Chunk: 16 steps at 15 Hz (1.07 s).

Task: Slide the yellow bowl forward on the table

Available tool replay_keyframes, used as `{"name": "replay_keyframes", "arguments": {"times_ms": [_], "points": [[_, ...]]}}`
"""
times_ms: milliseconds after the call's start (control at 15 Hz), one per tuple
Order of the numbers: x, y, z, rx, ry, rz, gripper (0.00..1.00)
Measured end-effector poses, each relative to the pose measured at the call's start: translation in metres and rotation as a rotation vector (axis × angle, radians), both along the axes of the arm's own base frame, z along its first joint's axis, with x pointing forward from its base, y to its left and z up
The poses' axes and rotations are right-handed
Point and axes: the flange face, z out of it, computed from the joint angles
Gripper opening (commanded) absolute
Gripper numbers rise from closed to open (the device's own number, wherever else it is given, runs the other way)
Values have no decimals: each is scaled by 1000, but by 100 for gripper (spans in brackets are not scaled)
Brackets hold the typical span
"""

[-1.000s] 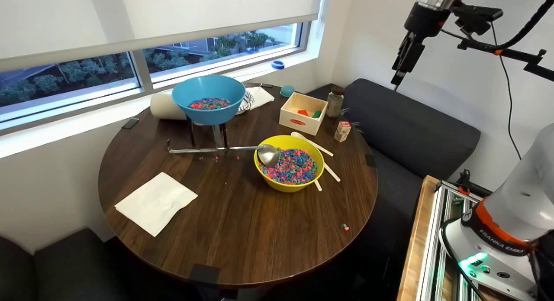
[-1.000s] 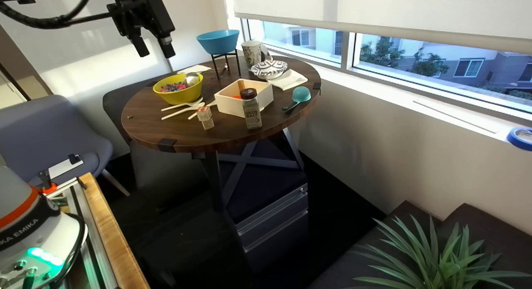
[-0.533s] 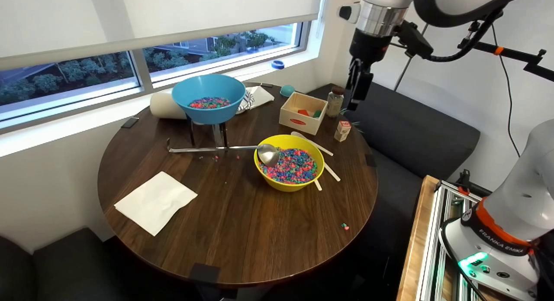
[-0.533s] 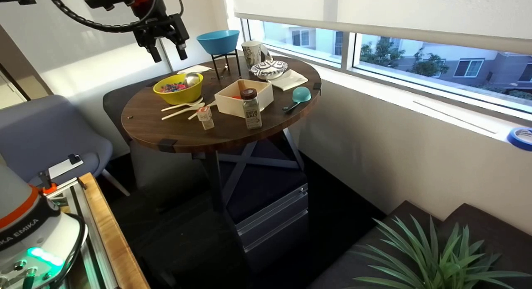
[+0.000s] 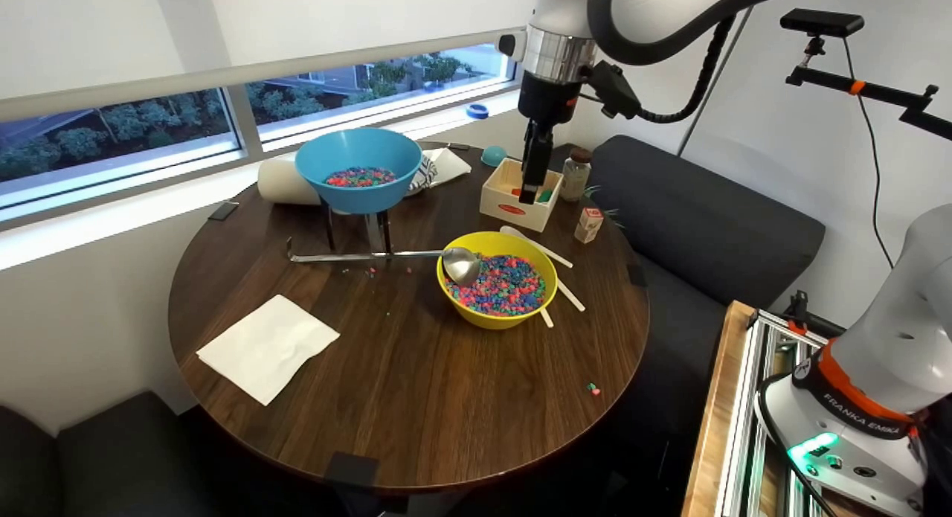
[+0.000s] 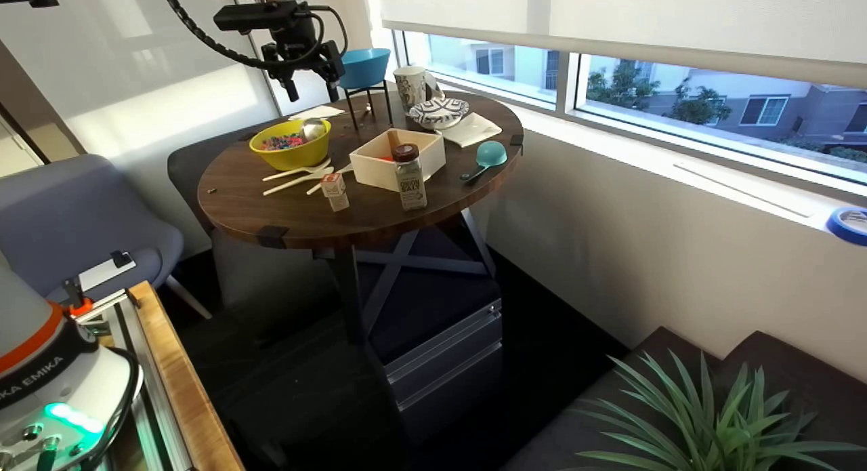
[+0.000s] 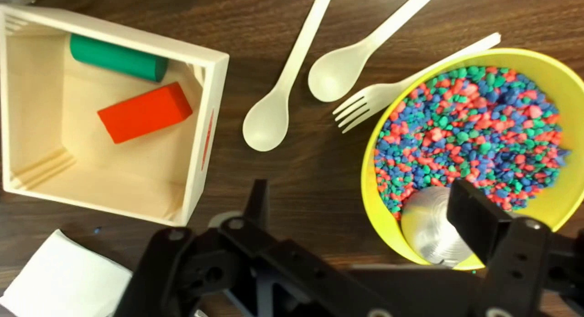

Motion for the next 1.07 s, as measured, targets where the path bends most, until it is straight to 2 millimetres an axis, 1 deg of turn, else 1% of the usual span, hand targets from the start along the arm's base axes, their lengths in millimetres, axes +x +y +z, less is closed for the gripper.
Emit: {"name": "replay_keyframes", "arguments": {"times_ms": [200, 600, 733, 1067], "points": [[11, 4, -12, -10, 13, 28, 100], [13, 4, -9, -5, 8, 28, 100], [13, 4, -12, 7, 14, 20, 100], [22, 10, -34, 53, 19, 20, 100]]}}
